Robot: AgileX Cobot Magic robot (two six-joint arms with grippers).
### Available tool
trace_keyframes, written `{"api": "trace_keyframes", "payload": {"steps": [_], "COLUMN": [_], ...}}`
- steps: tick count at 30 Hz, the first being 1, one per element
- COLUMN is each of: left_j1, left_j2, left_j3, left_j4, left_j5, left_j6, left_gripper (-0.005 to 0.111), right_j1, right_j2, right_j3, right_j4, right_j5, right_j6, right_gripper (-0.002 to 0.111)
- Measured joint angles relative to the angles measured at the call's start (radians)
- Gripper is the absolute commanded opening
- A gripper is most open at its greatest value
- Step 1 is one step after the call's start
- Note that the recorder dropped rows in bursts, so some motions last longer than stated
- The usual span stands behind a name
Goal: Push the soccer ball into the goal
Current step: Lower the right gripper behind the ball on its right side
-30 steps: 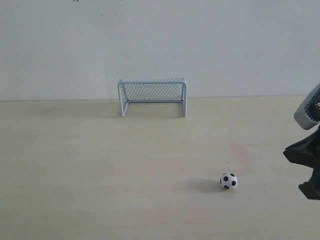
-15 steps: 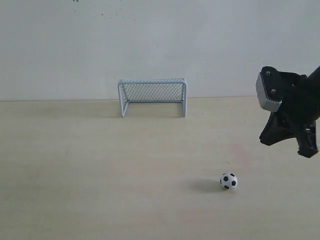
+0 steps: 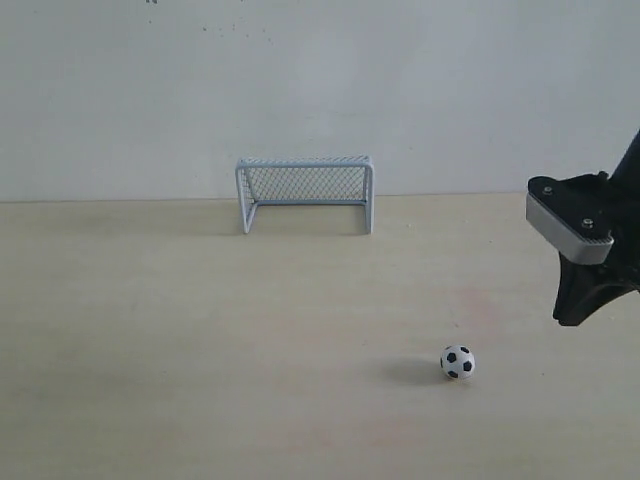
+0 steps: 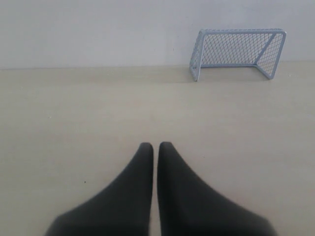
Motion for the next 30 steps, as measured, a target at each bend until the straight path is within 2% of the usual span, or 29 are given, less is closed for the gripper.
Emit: {"api": "trace_keyframes", "payload": {"steps": [15,30], "left_j1": [0.000,0.000], "left_j2": [0.000,0.000], "left_j3": [0.000,0.000], "left_j4": [0.000,0.000], "left_j5": [0.000,0.000], "left_j6": [0.000,0.000], "left_gripper": [0.004,0.004], "right_j1": [0.259,0.272], "right_j2": [0.038,0.123], "right_j3": [-0.001,-0.002], "right_j4": [-0.140,-0.154], "right_j5": [0.002,-0.034], "right_j6": [0.029,0.055], "right_gripper": [0.000,0.000]}}
